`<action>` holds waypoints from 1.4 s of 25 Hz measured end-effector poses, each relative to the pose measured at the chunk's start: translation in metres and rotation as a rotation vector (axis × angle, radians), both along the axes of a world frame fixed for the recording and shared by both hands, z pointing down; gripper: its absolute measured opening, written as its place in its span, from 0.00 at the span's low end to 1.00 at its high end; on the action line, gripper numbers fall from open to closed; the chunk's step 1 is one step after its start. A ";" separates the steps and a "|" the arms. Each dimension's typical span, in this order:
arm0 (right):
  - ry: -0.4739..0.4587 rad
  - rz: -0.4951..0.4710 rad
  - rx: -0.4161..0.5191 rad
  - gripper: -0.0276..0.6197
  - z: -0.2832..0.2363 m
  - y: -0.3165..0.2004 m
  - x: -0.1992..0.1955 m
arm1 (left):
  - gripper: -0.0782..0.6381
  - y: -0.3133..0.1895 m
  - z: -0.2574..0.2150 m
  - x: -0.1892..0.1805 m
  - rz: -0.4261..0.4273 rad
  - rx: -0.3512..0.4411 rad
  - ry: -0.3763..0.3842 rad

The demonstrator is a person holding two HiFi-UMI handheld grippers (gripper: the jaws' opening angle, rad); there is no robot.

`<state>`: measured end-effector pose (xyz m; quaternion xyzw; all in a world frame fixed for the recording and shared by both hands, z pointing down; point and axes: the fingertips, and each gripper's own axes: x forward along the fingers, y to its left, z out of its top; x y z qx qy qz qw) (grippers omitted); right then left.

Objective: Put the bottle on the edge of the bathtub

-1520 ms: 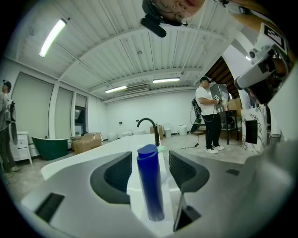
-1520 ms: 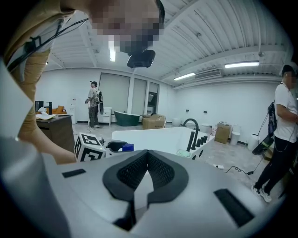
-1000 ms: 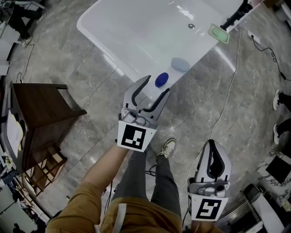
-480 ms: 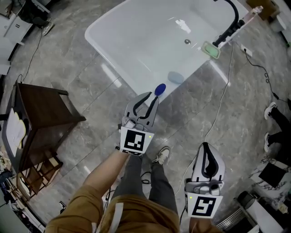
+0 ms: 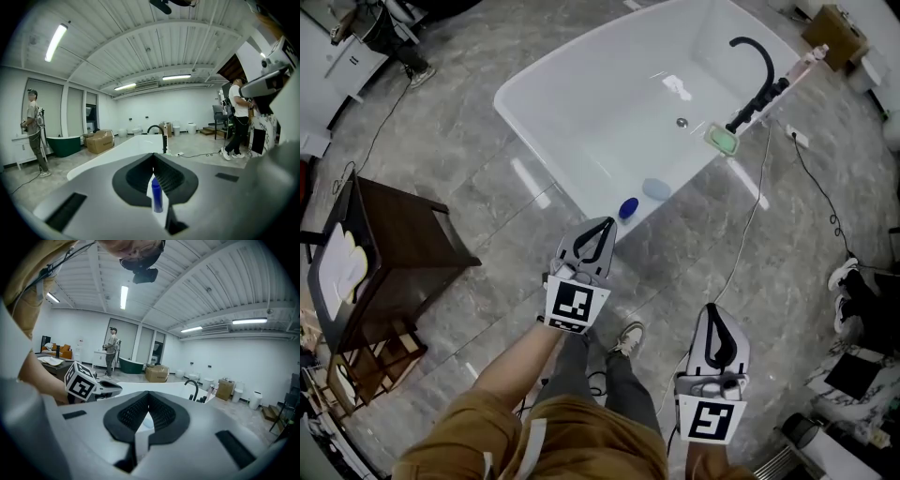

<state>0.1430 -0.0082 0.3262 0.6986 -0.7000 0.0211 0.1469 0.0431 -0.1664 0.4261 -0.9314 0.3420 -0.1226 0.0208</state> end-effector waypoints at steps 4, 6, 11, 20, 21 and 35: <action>0.002 0.002 0.025 0.05 -0.019 0.003 0.004 | 0.12 0.007 -0.040 -0.001 -0.001 0.035 0.025; 0.002 0.001 0.034 0.05 -0.027 0.005 0.004 | 0.12 0.011 -0.059 -0.004 0.003 0.052 0.033; -0.005 -0.008 0.045 0.05 -0.040 0.006 0.003 | 0.12 0.025 -0.105 -0.019 -0.003 0.093 0.067; -0.042 -0.033 0.042 0.05 -0.062 0.005 0.006 | 0.12 0.046 -0.177 -0.049 -0.038 0.122 0.150; -0.052 -0.042 0.041 0.05 -0.064 0.004 0.005 | 0.12 0.048 -0.184 -0.053 -0.042 0.130 0.154; -0.052 -0.103 0.084 0.05 -0.104 -0.008 0.011 | 0.12 0.061 -0.250 -0.108 -0.146 0.185 0.201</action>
